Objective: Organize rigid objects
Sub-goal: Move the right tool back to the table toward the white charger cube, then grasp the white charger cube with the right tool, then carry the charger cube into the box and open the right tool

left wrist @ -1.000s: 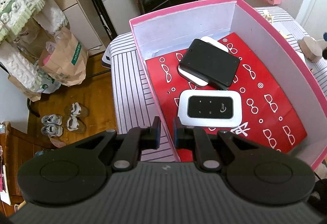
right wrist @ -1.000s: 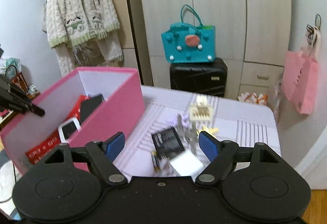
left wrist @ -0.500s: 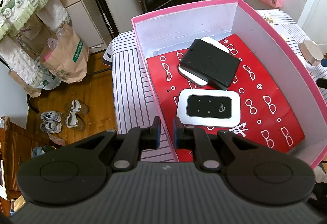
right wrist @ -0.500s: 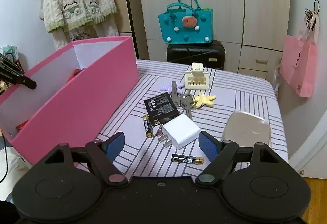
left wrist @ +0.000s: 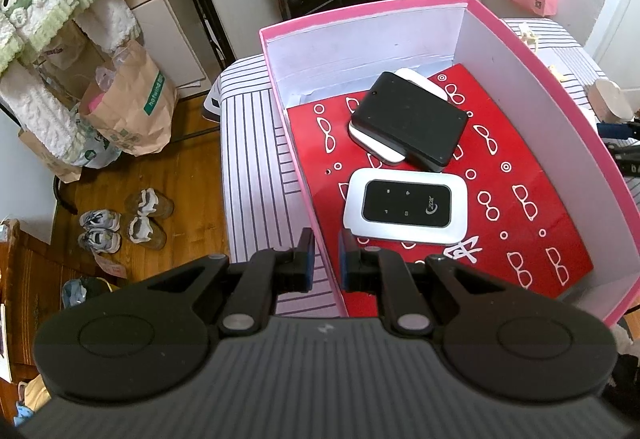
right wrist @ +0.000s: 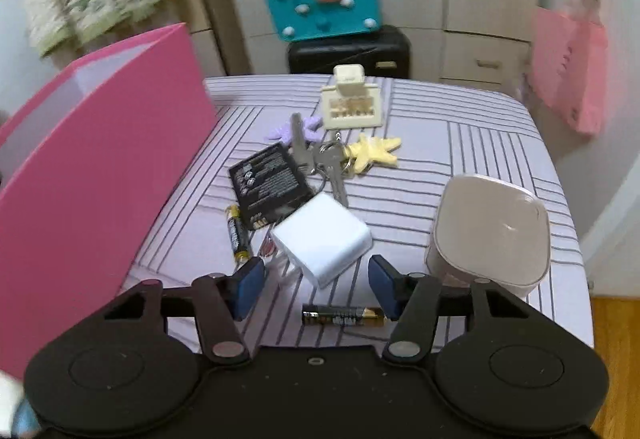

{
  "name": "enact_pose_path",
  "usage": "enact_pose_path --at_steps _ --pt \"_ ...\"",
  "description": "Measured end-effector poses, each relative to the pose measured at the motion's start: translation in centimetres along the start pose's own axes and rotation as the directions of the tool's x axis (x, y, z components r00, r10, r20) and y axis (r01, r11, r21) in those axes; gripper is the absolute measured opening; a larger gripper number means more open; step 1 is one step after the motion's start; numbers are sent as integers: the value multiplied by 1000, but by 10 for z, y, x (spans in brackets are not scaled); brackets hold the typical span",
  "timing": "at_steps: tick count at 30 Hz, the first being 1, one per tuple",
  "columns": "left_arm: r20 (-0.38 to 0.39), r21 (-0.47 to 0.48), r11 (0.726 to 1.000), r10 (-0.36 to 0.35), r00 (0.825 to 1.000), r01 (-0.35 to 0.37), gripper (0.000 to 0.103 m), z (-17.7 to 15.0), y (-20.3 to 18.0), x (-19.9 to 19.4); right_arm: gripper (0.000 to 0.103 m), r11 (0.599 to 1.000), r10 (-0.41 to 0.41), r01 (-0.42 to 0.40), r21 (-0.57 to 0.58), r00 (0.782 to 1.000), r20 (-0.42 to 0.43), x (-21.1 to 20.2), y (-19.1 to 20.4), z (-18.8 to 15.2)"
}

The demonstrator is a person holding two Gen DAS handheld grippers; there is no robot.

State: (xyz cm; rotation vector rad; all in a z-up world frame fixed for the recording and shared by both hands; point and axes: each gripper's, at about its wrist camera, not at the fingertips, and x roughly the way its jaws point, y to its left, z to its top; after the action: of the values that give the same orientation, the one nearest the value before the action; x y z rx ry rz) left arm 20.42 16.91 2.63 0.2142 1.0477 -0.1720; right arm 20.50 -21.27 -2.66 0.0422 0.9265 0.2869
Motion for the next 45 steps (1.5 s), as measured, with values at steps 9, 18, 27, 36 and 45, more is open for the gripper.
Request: enact_pose_path --at_steps 9,18,27,36,45 --pt "0 -14 1000 -1 1000 1 11 0 1 0 68 997 -19 16 77 999 50 15 4 8" --pt "1 -22 1000 -6 1000 6 11 0 3 -1 49 999 -54 54 7 998 33 14 4 11" --pt "-9 -18 1000 -25 1000 25 10 1 5 -2 48 996 -59 64 -59 995 81 -10 6 21" --pt "4 -13 1000 -23 1000 23 9 0 6 -3 48 987 159 -158 -22 981 109 -62 20 49" --pt "18 -16 1000 -26 999 26 9 -4 9 -5 48 881 462 -456 -123 886 27 -91 84 83"
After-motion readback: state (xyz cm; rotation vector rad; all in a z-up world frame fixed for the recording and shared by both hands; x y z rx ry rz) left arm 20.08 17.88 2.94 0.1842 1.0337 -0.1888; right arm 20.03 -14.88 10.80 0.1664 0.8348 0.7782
